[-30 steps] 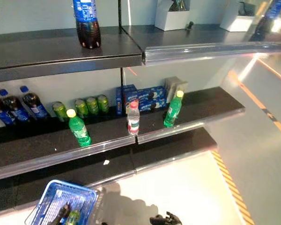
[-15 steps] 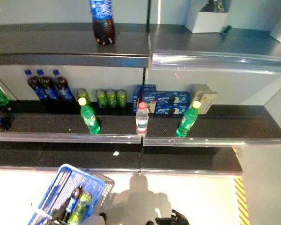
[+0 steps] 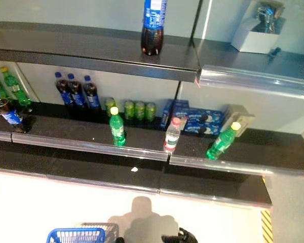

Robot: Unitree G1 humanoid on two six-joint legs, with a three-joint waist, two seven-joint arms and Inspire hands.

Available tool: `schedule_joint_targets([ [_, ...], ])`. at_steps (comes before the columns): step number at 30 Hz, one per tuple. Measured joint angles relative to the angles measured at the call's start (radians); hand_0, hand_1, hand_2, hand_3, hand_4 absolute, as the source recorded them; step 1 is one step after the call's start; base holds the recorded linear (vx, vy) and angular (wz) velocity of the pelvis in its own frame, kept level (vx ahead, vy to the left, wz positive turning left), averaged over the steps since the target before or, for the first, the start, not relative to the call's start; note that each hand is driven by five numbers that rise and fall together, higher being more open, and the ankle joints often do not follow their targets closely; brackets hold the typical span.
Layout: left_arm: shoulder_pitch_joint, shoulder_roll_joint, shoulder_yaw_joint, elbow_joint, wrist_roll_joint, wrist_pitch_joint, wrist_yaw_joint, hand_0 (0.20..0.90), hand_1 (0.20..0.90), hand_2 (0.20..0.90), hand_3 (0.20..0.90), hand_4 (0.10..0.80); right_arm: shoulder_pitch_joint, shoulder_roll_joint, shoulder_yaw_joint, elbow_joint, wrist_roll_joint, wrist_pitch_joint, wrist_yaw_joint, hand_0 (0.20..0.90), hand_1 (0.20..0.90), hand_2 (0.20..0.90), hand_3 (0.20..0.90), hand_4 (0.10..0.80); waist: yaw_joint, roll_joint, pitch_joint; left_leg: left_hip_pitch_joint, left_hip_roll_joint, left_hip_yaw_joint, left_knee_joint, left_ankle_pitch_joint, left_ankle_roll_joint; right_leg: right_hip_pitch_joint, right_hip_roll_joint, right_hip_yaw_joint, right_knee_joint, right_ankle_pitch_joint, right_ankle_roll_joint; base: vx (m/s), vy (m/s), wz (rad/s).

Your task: Pick up the drink and place into the basket.

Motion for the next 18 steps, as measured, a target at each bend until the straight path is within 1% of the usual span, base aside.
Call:
schedule_joint_targets([
  [1, -0.003, 0.009, -0.007, -0.009, -0.002, 0.001, 0.003, 0.3, 0.3, 0.3, 0.2, 0.1, 0.003, 0.0, 0.003, -0.012, -0.001, 0.0, -0.005, 0.9, 0.9, 0.9, 0.9, 0.8, -0.008, -0.005, -0.001, -0.005, 0.0, 0.02, 0.003, 0.002, 0.0, 0.002, -0.013, 0.001, -0.033, 0.0, -0.015, 0.011, -0.261, 0.33],
  [2, -0.012, 0.013, -0.018, -0.01, -0.007, 0.001, 0.008, 0.3, 0.3, 0.3, 0.2, 0.1, 0.003, -0.001, 0.003, -0.013, -0.001, 0.001, -0.007, 0.9, 0.9, 0.9, 0.9, 0.8, -0.008, -0.006, -0.001, -0.007, 0.0, 0.047, 0.001, 0.007, 0.0, 0.002, -0.034, 0.016, -0.072, 0.0, -0.016, 0.048, -0.326, 0.58],
  [3, -0.024, 0.013, -0.029, -0.012, -0.008, -0.001, 0.009, 0.3, 0.3, 0.3, 0.2, 0.1, 0.001, -0.003, 0.009, -0.014, -0.013, 0.001, -0.015, 0.9, 0.9, 0.9, 0.9, 0.8, -0.01, -0.003, -0.001, -0.008, 0.002, 0.084, 0.0, 0.014, -0.007, -0.006, -0.078, 0.047, -0.108, -0.001, -0.012, 0.068, -0.42, 0.73],
  [4, -0.027, 0.016, -0.057, -0.023, -0.01, -0.005, 0.01, 0.3, 0.3, 0.3, 0.2, 0.1, -0.002, -0.013, 0.021, -0.014, -0.03, 0.002, -0.028, 0.9, 0.9, 0.9, 0.9, 0.8, -0.013, -0.006, -0.002, -0.021, -0.001, 0.102, 0.003, 0.02, -0.014, 0.002, -0.107, 0.053, -0.148, 0.02, -0.002, 0.063, -0.355, 0.64],
  [5, -0.027, 0.018, -0.062, -0.032, -0.01, -0.006, 0.01, 0.3, 0.3, 0.3, 0.2, 0.1, -0.003, -0.017, 0.023, -0.012, -0.041, 0.003, -0.028, 0.9, 0.9, 0.9, 0.9, 0.8, -0.013, -0.01, -0.001, -0.02, -0.004, 0.108, 0.001, 0.024, -0.02, 0.005, -0.118, 0.053, -0.175, 0.037, -0.004, 0.061, -0.33, 0.46],
  [6, -0.025, 0.02, -0.075, -0.053, -0.011, -0.006, 0.017, 0.3, 0.3, 0.3, 0.2, 0.1, -0.012, -0.02, 0.034, -0.016, -0.061, 0.02, -0.028, 0.9, 0.9, 0.9, 0.9, 0.8, -0.009, -0.011, 0.003, -0.015, 0.014, 0.126, -0.009, 0.041, -0.035, 0.019, -0.133, 0.04, -0.226, 0.087, 0.02, 0.075, -0.44, 0.27],
  [7, -0.027, 0.021, -0.09, -0.06, -0.008, -0.008, 0.034, 0.3, 0.3, 0.3, 0.2, 0.1, -0.015, -0.026, 0.059, -0.032, -0.081, 0.037, -0.026, 0.9, 0.9, 0.9, 0.9, 0.8, -0.009, -0.005, 0.004, -0.006, 0.054, 0.152, -0.013, 0.05, -0.067, 0.046, -0.089, 0.013, -0.269, 0.127, 0.017, 0.06, -0.411, 0.02],
  [8, -0.017, 0.016, -0.099, -0.08, -0.006, -0.014, 0.046, 0.3, 0.3, 0.3, 0.2, 0.1, -0.018, -0.034, 0.069, -0.066, -0.102, 0.059, -0.018, 0.9, 0.9, 0.9, 0.9, 0.8, 0.001, 0.013, 0.014, 0.013, 0.091, 0.148, -0.023, 0.053, -0.09, 0.072, -0.052, 0.014, -0.307, 0.137, -0.005, 0.04, -0.411, -0.28],
  [9, 0.0, 0.01, -0.098, -0.108, -0.008, -0.029, 0.054, 0.3, 0.3, 0.3, 0.2, 0.1, -0.009, -0.05, 0.089, -0.125, -0.119, 0.08, -0.011, 0.9, 0.9, 0.9, 0.9, 0.8, 0.001, 0.026, 0.013, 0.024, 0.116, 0.151, -0.02, 0.05, -0.106, 0.093, -0.019, 0.015, -0.35, 0.153, -0.024, 0.008, -0.314, -0.64],
  [10, 0.003, 0.005, -0.095, -0.123, -0.009, -0.044, 0.068, 0.3, 0.3, 0.3, 0.2, 0.1, -0.006, -0.062, 0.097, -0.156, -0.132, 0.087, 0.005, 0.9, 0.9, 0.9, 0.9, 0.8, 0.007, 0.037, 0.008, 0.031, 0.14, 0.138, -0.021, 0.043, -0.119, 0.096, 0.005, 0.011, -0.37, 0.169, -0.038, 0.003, -0.313, -0.65],
  [11, 0.001, 0.006, -0.089, -0.13, -0.01, -0.054, 0.073, 0.3, 0.3, 0.3, 0.2, 0.1, -0.005, -0.07, 0.103, -0.177, -0.139, 0.096, 0.014, 0.9, 0.9, 0.9, 0.9, 0.8, 0.01, 0.046, 0.004, 0.035, 0.156, 0.133, -0.018, 0.037, -0.128, 0.103, 0.023, 0.008, -0.39, 0.18, -0.047, -0.007, -0.299, -0.6],
  [12, 0.0, 0.009, -0.075, -0.137, -0.011, -0.056, 0.08, 0.3, 0.3, 0.3, 0.2, 0.1, 0.006, -0.088, 0.12, -0.219, -0.139, 0.11, 0.029, 0.9, 0.9, 0.9, 0.9, 0.8, 0.013, 0.055, -0.006, 0.034, 0.177, 0.131, -0.006, 0.031, -0.139, 0.124, 0.043, -0.011, -0.421, 0.197, -0.061, -0.029, -0.24, -0.35],
  [13, -0.008, 0.01, -0.063, -0.142, -0.011, -0.061, 0.081, 0.3, 0.3, 0.3, 0.2, 0.1, 0.026, -0.11, 0.134, -0.271, -0.139, 0.125, 0.042, 0.9, 0.9, 0.9, 0.9, 0.8, 0.012, 0.06, -0.007, 0.026, 0.196, 0.128, 0.01, 0.022, -0.15, 0.136, 0.056, -0.027, -0.437, 0.203, -0.068, -0.042, -0.233, -0.13],
  [15, -0.016, 0.028, -0.06, -0.158, 0.002, -0.066, 0.082, 0.3, 0.3, 0.3, 0.2, 0.1, 0.054, -0.14, 0.143, -0.336, -0.138, 0.139, 0.06, 0.9, 0.9, 0.9, 0.9, 0.8, -0.006, 0.06, -0.01, 0.014, 0.219, 0.102, 0.019, 0.018, -0.157, 0.153, 0.084, -0.059, -0.457, 0.205, -0.082, -0.044, -0.119, 0.21],
  [18, -0.015, 0.037, -0.059, -0.164, 0.024, -0.066, 0.079, 0.3, 0.3, 0.3, 0.2, 0.1, 0.076, -0.179, 0.141, -0.369, -0.138, 0.138, 0.065, 0.9, 0.9, 0.9, 0.9, 0.8, -0.009, 0.062, -0.01, 0.013, 0.23, 0.097, 0.018, 0.027, -0.165, 0.162, 0.094, -0.076, -0.464, 0.204, -0.087, -0.018, -0.007, 0.16],
])
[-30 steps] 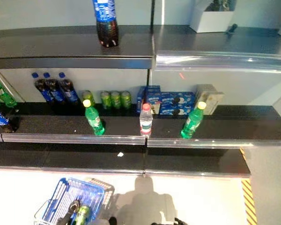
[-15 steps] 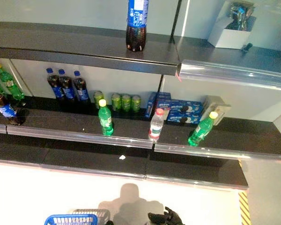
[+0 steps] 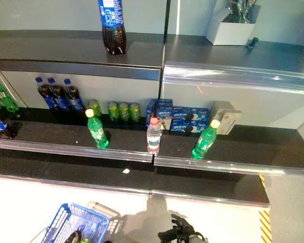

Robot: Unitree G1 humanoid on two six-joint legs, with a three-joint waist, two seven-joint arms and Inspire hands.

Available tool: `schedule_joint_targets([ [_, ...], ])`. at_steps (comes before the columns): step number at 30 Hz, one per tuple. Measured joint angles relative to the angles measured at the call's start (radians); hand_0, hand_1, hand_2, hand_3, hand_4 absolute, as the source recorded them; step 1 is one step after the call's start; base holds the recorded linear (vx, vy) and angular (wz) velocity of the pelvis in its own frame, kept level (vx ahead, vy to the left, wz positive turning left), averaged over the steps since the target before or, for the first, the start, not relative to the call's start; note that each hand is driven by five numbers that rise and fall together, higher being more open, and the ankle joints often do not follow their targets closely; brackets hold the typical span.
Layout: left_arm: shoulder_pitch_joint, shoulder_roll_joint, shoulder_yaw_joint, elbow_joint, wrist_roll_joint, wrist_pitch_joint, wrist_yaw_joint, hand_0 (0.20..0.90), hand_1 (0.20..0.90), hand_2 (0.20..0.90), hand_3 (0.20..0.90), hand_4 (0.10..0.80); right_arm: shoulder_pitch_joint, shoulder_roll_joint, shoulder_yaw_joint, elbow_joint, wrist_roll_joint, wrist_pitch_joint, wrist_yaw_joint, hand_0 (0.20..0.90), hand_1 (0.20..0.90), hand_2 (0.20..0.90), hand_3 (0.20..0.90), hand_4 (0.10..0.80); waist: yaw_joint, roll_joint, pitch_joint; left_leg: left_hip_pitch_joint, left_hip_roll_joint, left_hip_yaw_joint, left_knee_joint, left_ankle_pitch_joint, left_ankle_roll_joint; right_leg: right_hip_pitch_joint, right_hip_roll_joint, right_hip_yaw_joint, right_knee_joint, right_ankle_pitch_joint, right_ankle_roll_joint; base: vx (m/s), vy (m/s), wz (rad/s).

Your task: Pick up the drink and place into the basket.

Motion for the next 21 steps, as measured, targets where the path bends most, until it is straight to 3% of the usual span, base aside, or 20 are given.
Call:
schedule_joint_targets([
  [4, -0.002, 0.007, -0.001, -0.031, 0.019, 0.006, -0.017, 0.3, 0.3, 0.3, 0.2, 0.1, 0.034, -0.036, -0.008, -0.053, -0.002, -0.028, 0.012, 0.9, 0.9, 0.9, 0.9, 0.8, -0.01, 0.001, 0.0, -0.016, -0.007, -0.004, -0.018, 0.004, 0.005, 0.013, -0.016, -0.041, -0.019, 0.0, 0.006, -0.003, 0.041, 0.26],
  [7, 0.001, 0.006, -0.001, -0.043, 0.024, 0.013, -0.017, 0.3, 0.3, 0.3, 0.2, 0.1, 0.034, -0.047, -0.008, -0.123, -0.004, -0.042, 0.021, 0.9, 0.9, 0.9, 0.9, 0.8, -0.025, 0.002, -0.002, -0.014, -0.022, -0.003, -0.034, 0.008, 0.01, 0.016, -0.031, -0.041, -0.031, 0.003, 0.015, -0.007, 0.041, 0.08],
  [10, 0.002, 0.008, -0.002, -0.049, 0.033, 0.027, -0.015, 0.3, 0.3, 0.3, 0.2, 0.1, 0.062, -0.07, -0.008, -0.266, -0.021, -0.043, 0.023, 0.9, 0.9, 0.9, 0.9, 0.8, -0.029, -0.001, -0.004, 0.009, -0.037, 0.002, -0.052, 0.01, 0.014, 0.042, -0.039, -0.041, -0.072, 0.022, 0.032, 0.0, 0.0, 0.0],
  [13, 0.015, 0.008, 0.005, -0.067, 0.034, 0.038, -0.008, 0.3, 0.3, 0.3, 0.2, 0.1, 0.091, -0.116, -0.014, -0.436, -0.063, -0.058, -0.008, 0.9, 0.9, 0.9, 0.9, 0.8, -0.031, -0.011, -0.007, 0.017, -0.044, 0.005, -0.053, 0.011, 0.011, 0.053, -0.045, -0.039, -0.084, 0.027, 0.032, 0.0, 0.0, 0.0],
  [21, 0.086, -0.02, 0.049, -0.083, 0.031, 0.046, 0.009, 0.3, 0.3, 0.3, 0.2, 0.1, 0.108, -0.157, -0.271, -0.739, -0.167, -0.248, -0.251, 0.9, 0.9, 0.9, 0.9, 0.8, -0.067, -0.024, -0.009, 0.041, -0.056, 0.043, -0.055, -0.007, 0.021, 0.056, -0.056, -0.011, -0.084, 0.025, 0.043, -0.017, 0.043, -0.1],
])
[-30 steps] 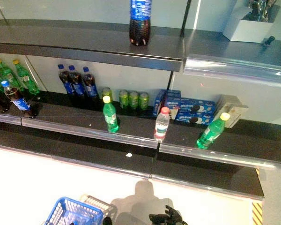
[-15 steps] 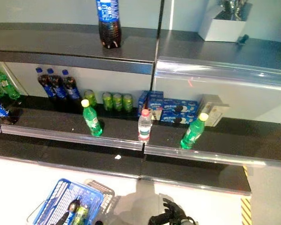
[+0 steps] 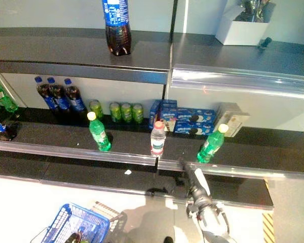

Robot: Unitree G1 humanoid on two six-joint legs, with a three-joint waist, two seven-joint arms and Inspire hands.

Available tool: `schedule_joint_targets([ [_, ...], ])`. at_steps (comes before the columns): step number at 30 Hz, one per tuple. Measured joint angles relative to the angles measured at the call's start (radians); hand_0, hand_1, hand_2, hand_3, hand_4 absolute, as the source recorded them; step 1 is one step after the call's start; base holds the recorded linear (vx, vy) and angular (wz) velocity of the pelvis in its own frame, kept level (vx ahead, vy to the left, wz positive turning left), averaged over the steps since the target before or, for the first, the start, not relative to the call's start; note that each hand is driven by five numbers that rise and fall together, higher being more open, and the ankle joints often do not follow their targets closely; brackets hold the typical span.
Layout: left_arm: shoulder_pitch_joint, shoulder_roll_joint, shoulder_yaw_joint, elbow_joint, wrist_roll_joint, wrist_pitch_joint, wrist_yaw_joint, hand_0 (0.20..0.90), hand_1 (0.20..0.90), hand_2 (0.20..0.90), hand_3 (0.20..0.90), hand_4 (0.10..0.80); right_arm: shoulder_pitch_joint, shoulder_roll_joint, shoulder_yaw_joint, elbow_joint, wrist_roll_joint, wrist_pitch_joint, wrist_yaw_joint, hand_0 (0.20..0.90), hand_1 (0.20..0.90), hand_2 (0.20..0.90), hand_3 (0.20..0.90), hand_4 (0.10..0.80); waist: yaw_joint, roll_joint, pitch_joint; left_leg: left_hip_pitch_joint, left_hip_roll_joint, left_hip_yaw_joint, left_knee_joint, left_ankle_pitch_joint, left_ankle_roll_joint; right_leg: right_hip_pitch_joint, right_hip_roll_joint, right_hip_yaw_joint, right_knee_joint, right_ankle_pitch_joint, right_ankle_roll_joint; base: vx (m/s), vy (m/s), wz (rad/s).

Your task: Pick up the drink and place into the basket.

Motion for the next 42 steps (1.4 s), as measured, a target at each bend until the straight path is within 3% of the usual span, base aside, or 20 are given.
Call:
schedule_joint_targets([
  [8, 0.041, -0.002, 0.032, 0.001, -0.002, -0.002, -0.002, 0.3, 0.3, 0.3, 0.2, 0.1, 0.069, -0.021, -0.09, -0.057, -0.001, -0.064, -0.135, 0.9, 0.9, 0.9, 0.9, 0.8, -0.017, -0.016, -0.01, -0.001, -0.002, 0.02, -0.002, -0.003, 0.003, -0.014, -0.001, 0.022, 0.0, 0.003, 0.005, 0.005, 0.001, -0.07],
  [15, 0.034, -0.007, 0.024, 0.002, -0.002, -0.001, -0.007, 0.3, 0.3, 0.3, 0.2, 0.1, 0.081, -0.027, -0.13, -0.116, -0.001, -0.074, -0.315, 0.9, 0.9, 0.9, 0.9, 0.8, -0.018, 0.002, 0.001, -0.003, -0.004, 0.021, 0.002, -0.004, 0.003, -0.019, -0.002, 0.024, 0.005, 0.004, 0.005, 0.009, -0.001, 0.0],
  [22, -0.017, -0.005, -0.035, 0.003, -0.013, -0.004, -0.007, 0.3, 0.3, 0.3, 0.2, 0.1, 0.027, -0.035, -0.138, -0.113, 0.011, -0.075, -0.457, 0.9, 0.9, 0.9, 0.9, 0.8, -0.016, 0.03, 0.039, -0.044, -0.006, 0.018, 0.057, -0.018, 0.002, -0.057, -0.012, 0.025, 0.055, -0.012, 0.007, -0.022, 0.016, 0.0],
  [27, -0.095, -0.002, -0.087, 0.0, -0.026, -0.015, -0.005, 0.3, 0.3, 0.3, 0.2, 0.1, -0.11, -0.037, -0.107, -0.043, 0.071, -0.076, -0.516, 0.9, 0.9, 0.9, 0.9, 0.8, -0.019, 0.059, 0.12, -0.116, -0.01, 0.009, 0.138, -0.034, 0.011, -0.128, -0.031, 0.031, 0.137, -0.032, 0.002, -0.11, 0.07, 0.02],
  [35, -0.233, -0.014, -0.163, -0.043, -0.086, -0.027, -0.02, 0.3, 0.3, 0.3, 0.2, 0.1, -0.415, -0.039, -0.053, 0.028, 0.069, -0.061, -0.599, 0.9, 0.9, 0.9, 0.9, 0.8, -0.009, 0.137, 0.312, -0.257, -0.038, -0.013, 0.219, -0.026, 0.038, -0.298, -0.076, 0.05, 0.286, -0.051, -0.003, -0.119, 0.044, 0.04],
  [42, -0.264, -0.01, -0.16, -0.066, -0.109, -0.028, -0.023, 0.3, 0.3, 0.3, 0.2, 0.1, -0.452, -0.039, -0.029, 0.031, 0.069, -0.035, -0.632, 0.9, 0.9, 0.9, 0.9, 0.8, -0.006, 0.134, 0.374, -0.284, -0.041, -0.019, 0.237, -0.026, 0.039, -0.329, -0.081, 0.051, 0.313, -0.059, -0.009, -0.031, -0.032, 0.01],
])
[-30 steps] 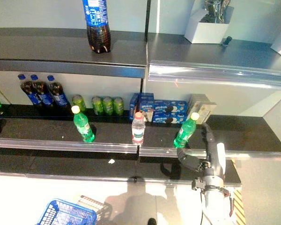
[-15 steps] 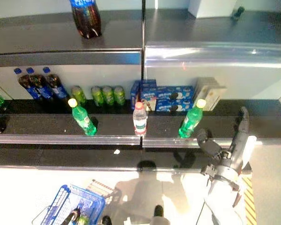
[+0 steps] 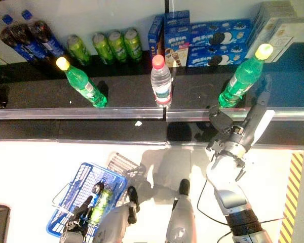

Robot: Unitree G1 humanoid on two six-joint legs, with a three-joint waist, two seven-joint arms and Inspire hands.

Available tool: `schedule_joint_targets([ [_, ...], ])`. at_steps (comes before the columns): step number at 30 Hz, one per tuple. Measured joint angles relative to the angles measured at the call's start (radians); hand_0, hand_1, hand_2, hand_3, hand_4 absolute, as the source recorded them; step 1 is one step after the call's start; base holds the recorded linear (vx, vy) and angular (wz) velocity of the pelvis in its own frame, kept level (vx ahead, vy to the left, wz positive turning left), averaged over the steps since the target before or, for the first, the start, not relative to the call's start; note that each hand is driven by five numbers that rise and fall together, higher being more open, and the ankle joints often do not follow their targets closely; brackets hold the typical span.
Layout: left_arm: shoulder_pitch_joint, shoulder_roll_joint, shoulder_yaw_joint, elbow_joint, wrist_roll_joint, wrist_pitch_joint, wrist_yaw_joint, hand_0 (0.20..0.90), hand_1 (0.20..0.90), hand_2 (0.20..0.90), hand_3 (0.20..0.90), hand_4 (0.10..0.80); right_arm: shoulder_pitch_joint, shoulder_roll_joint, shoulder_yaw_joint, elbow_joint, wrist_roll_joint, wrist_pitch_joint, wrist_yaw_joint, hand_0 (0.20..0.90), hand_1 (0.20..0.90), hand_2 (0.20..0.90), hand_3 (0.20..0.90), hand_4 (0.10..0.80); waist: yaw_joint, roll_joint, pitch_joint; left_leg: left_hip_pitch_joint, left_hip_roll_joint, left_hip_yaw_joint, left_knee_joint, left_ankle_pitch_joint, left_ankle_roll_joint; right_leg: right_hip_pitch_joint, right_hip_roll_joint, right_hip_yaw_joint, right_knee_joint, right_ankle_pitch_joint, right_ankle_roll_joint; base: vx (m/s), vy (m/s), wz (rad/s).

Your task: Pick up the drink and place into the basket.

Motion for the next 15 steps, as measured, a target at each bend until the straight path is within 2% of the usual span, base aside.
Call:
schedule_joint_targets([
  [8, -0.029, 0.002, -0.003, -0.005, -0.001, 0.0, 0.0, 0.3, 0.3, 0.3, 0.2, 0.1, -0.11, 0.001, -0.003, 0.133, 0.095, -0.001, -0.022, 0.9, 0.9, 0.9, 0.9, 0.8, 0.017, 0.001, 0.024, -0.017, 0.005, -0.007, 0.013, -0.002, -0.004, -0.012, 0.007, -0.003, 0.001, -0.006, -0.004, -0.009, -0.034, -0.01],
  [15, -0.049, 0.005, -0.003, -0.007, 0.001, 0.001, -0.001, 0.3, 0.3, 0.3, 0.2, 0.1, -0.194, 0.001, -0.008, 0.21, 0.103, 0.003, -0.043, 0.9, 0.9, 0.9, 0.9, 0.8, 0.051, 0.003, 0.037, -0.02, 0.004, -0.018, 0.02, -0.002, -0.004, -0.011, 0.006, -0.005, 0.001, -0.005, -0.004, 0.0, -0.002, 0.0],
])
